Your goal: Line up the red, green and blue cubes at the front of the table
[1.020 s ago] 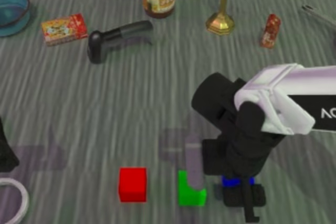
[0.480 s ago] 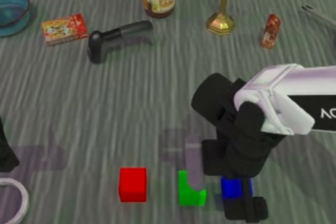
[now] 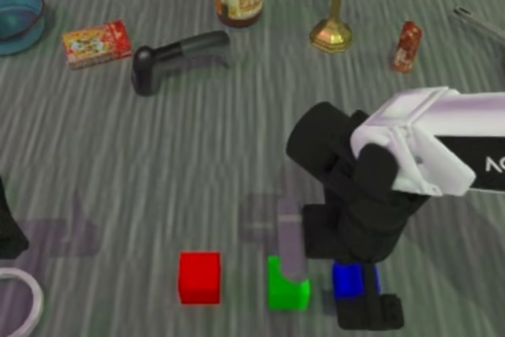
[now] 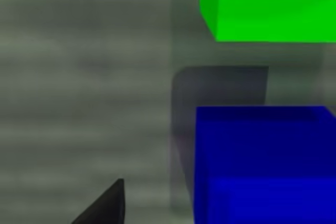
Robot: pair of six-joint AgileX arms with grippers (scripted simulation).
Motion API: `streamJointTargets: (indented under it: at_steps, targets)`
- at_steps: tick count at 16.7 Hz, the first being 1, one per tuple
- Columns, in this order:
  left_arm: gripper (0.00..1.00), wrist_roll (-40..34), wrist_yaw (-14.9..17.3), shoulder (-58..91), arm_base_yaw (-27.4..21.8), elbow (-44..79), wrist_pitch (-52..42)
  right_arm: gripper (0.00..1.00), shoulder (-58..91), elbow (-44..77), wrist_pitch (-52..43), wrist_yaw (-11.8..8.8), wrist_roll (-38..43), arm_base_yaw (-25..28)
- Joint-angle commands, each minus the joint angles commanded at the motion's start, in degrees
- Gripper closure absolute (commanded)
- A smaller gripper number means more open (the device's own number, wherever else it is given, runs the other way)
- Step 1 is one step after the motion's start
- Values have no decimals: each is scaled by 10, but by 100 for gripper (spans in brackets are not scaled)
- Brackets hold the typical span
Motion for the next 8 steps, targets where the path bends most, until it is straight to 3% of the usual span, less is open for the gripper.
streamJointTargets:
  at_steps: [5,8]
  targets:
    - [0,0,0,0,0,0,0,0,-41,64,-113,0,-3,2]
    - [0,0,0,0,0,0,0,0,-53,77,-132,0,-3,2]
